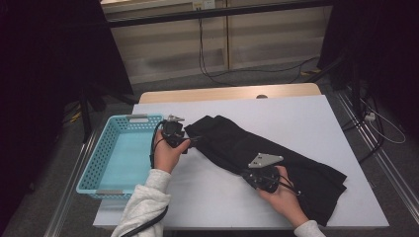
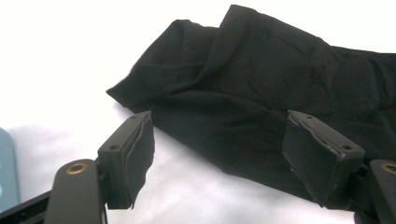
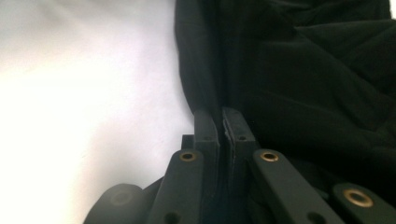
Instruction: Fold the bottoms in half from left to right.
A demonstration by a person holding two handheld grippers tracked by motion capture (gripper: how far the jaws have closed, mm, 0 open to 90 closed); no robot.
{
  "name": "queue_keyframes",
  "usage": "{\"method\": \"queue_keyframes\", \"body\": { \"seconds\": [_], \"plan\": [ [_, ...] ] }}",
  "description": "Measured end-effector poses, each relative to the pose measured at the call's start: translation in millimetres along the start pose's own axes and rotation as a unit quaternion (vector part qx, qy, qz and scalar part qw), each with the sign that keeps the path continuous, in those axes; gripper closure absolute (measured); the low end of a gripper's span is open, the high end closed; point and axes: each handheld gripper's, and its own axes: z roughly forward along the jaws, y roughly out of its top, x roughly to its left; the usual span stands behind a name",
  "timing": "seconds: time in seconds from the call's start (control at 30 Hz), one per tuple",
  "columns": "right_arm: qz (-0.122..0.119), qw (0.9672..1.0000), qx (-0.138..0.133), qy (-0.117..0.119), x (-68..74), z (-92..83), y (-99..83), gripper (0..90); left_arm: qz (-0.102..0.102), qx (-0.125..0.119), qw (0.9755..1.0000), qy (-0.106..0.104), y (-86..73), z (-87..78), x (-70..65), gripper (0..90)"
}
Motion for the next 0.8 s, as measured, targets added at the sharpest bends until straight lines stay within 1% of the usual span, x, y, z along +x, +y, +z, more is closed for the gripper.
{"method": "queue_keyframes", "body": {
  "seconds": [0.03, 0.13, 0.17, 0.23, 0.3, 0.37, 0.47, 0.5, 0.53, 0.57, 0.6, 0.63, 0.7, 0.73, 0.77, 0.8],
  "plan": [
    [-0.001, 1.0000, 0.002, 0.004, 0.5, -1.6, -1.0, 86.2, -0.003, -0.004, 1.0000, 0.000, 0.9, 0.3, 0.2, 26.9],
    [-0.010, 0.9998, 0.005, 0.014, 4.4, -7.5, -4.6, 86.2, 0.002, -0.005, 1.0000, -0.006, 3.7, 1.8, 1.3, 29.2],
    [-0.012, 0.9997, 0.007, 0.019, 6.1, -10.3, -6.0, 86.3, 0.006, -0.003, 0.9999, -0.011, 4.4, 3.0, 1.8, 30.4],
    [-0.011, 0.9993, 0.007, 0.035, 8.1, -15.1, -9.4, 86.3, 0.012, -0.002, 0.9998, -0.016, 6.2, 6.3, 1.7, 32.6],
    [-0.010, 0.9992, 0.010, 0.038, 8.5, -18.9, -12.0, 86.2, 0.013, 0.002, 0.9995, -0.028, 7.2, 11.0, 1.9, 35.3],
    [-0.008, 0.9991, 0.009, 0.040, 8.0, -20.8, -13.7, 85.3, 0.022, 0.009, 0.9992, -0.031, 7.5, 15.9, 1.4, 37.9],
    [-0.014, 0.9992, 0.004, 0.037, 7.7, -21.0, -14.2, 76.0, 0.034, 0.017, 0.9986, -0.037, 7.9, 24.0, -0.5, 42.6],
    [-0.020, 0.9991, 0.003, 0.038, 8.0, -20.7, -14.0, 71.6, 0.037, 0.020, 0.9984, -0.039, 8.1, 27.1, -0.8, 43.5],
    [-0.021, 0.9991, 0.003, 0.038, 8.4, -20.7, -13.6, 65.6, 0.040, 0.025, 0.9980, -0.042, 8.4, 30.4, -0.4, 45.5],
    [-0.020, 0.9992, 0.001, 0.035, 8.4, -21.2, -13.1, 62.1, 0.042, 0.028, 0.9976, -0.046, 9.0, 33.6, 0.6, 46.8],
    [-0.020, 0.9992, -0.002, 0.035, 8.0, -22.4, -12.6, 61.1, 0.045, 0.030, 0.9975, -0.046, 9.4, 36.7, 1.4, 48.1],
    [-0.019, 0.9992, -0.006, 0.035, 7.4, -24.0, -12.0, 58.9, 0.048, 0.038, 0.9971, -0.046, 9.7, 39.3, 2.2, 50.0],
    [-0.014, 0.9994, -0.016, 0.028, 5.5, -27.4, -10.4, 53.7, 0.046, 0.044, 0.9970, -0.043, 9.1, 45.2, 3.9, 52.5],
    [-0.013, 0.9994, -0.020, 0.025, 4.5, -28.7, -9.3, 52.5, 0.047, 0.045, 0.9973, -0.035, 8.8, 47.6, 4.8, 55.0],
    [-0.008, 0.9994, -0.025, 0.024, 3.3, -29.4, -8.3, 50.0, 0.042, 0.045, 0.9977, -0.028, 8.4, 49.8, 5.1, 56.0],
    [-0.006, 0.9994, -0.028, 0.020, 2.2, -29.1, -7.8, 49.0, 0.043, 0.045, 0.9977, -0.024, 8.4, 51.3, 6.8, 59.2]
  ]
}}
